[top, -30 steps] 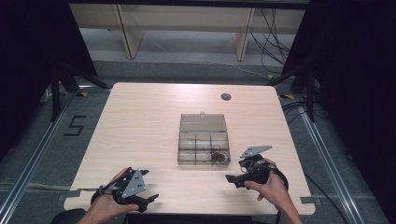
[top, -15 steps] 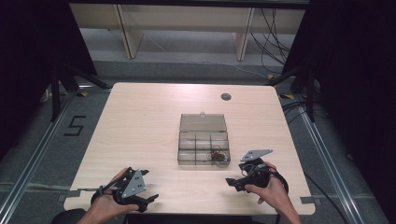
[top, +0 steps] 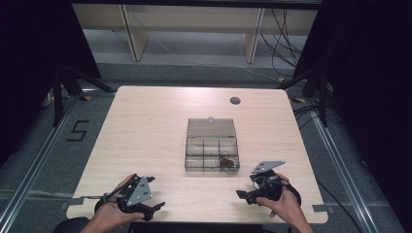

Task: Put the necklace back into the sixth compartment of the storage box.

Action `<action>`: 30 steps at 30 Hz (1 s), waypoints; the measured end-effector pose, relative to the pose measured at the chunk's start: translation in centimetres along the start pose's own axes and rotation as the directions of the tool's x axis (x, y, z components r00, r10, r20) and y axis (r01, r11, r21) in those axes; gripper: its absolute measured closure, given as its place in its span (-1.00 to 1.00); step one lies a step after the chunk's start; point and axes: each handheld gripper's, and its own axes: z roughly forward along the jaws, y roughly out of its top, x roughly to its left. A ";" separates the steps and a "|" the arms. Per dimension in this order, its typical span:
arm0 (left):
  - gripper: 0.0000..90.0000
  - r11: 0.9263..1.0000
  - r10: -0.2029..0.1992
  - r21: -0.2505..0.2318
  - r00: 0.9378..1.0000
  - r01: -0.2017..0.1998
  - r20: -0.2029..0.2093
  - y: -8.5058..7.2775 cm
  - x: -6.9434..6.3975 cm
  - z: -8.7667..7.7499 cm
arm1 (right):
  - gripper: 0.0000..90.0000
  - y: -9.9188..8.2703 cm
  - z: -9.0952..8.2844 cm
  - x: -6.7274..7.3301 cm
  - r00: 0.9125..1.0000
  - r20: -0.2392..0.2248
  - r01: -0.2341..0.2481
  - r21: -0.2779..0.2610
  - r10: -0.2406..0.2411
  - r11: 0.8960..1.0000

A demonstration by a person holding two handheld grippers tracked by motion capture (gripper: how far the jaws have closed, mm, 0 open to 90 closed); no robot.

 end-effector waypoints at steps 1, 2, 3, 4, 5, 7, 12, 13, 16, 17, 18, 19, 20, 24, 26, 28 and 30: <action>-0.67 1.000 0.001 0.002 1.000 -0.001 0.001 0.0 0.0 0.0 | -0.57 0.0 0.0 0.0 1.000 0.000 0.000 0.000 0.000 1.000; -0.67 1.000 0.001 0.008 1.000 -0.001 0.004 0.0 0.0 0.0 | -0.57 -0.3 0.3 -0.1 1.000 0.016 0.027 -0.026 -0.027 0.999; -0.67 1.000 0.002 0.009 1.000 -0.002 0.000 0.0 0.0 0.0 | -0.57 -0.3 0.3 -0.1 1.000 0.016 0.027 -0.026 -0.027 0.999; -0.67 1.000 -0.005 -0.002 1.000 0.005 0.004 0.0 -0.1 0.0 | -0.57 -0.3 0.1 0.0 1.000 -0.005 0.013 -0.005 -0.013 1.000; -0.67 1.000 -0.009 -0.007 1.000 0.009 0.007 0.0 -0.1 0.1 | -0.57 -0.4 0.1 0.0 1.000 -0.002 0.002 -0.006 -0.002 1.000; -0.67 1.000 -0.009 0.001 1.000 0.009 0.011 0.1 -0.1 0.0 | -0.58 -0.6 0.2 0.1 1.000 -0.003 -0.007 -0.022 0.007 1.000; -0.67 1.000 -0.006 0.007 1.000 0.006 0.007 0.1 -0.1 -0.1 | -0.58 -1.0 0.2 0.2 1.000 0.000 -0.011 -0.003 0.011 1.000; -0.67 1.000 -0.005 0.006 1.000 0.005 0.006 0.1 -0.1 0.0 | -0.58 -1.1 0.3 0.1 1.000 0.007 -0.001 -0.016 0.001 1.000; -0.67 1.000 0.002 0.011 1.000 -0.002 -0.003 0.1 -0.1 0.0 | -0.60 -1.3 0.3 0.2 1.000 0.021 0.006 -0.017 -0.006 1.000; -0.67 1.000 -0.006 0.004 1.000 0.006 0.000 0.1 -0.1 0.0 | -0.60 -1.4 0.3 0.3 1.000 0.030 -0.003 -0.015 0.003 1.000; -0.67 1.000 -0.005 0.008 1.000 0.005 0.007 0.1 -0.1 0.0 | -0.60 -1.5 0.6 0.3 1.000 0.020 0.017 -0.047 -0.016 0.999; -0.67 1.000 -0.006 0.004 1.000 0.006 0.006 0.1 -0.1 0.0 | -0.60 -1.4 0.2 0.4 1.000 0.013 -0.005 -0.019 0.005 1.000; -0.67 1.000 -0.006 0.005 1.000 0.006 0.007 0.1 -0.1 0.0 | -0.60 -1.5 0.3 0.4 1.000 0.012 -0.001 -0.025 0.001 1.000; -0.67 1.000 0.003 0.011 1.000 -0.003 -0.001 0.1 -0.1 0.0 | -0.63 -1.8 0.2 0.5 1.000 0.019 0.004 -0.024 -0.004 1.000; -0.67 1.000 -0.008 0.002 1.000 0.008 0.001 0.0 -0.1 0.0 | -0.63 -1.9 0.2 0.6 1.000 0.020 -0.009 -0.021 0.010 1.000; -0.67 1.000 -0.005 0.007 1.000 0.005 0.004 0.1 -0.1 0.0 | -0.63 -2.1 0.3 0.7 0.999 0.030 -0.022 -0.034 0.023 0.999; -0.67 1.000 -0.004 0.007 1.000 0.004 0.004 0.1 -0.1 0.0 | -0.63 -2.1 0.1 0.7 1.000 0.017 -0.018 -0.022 0.018 1.000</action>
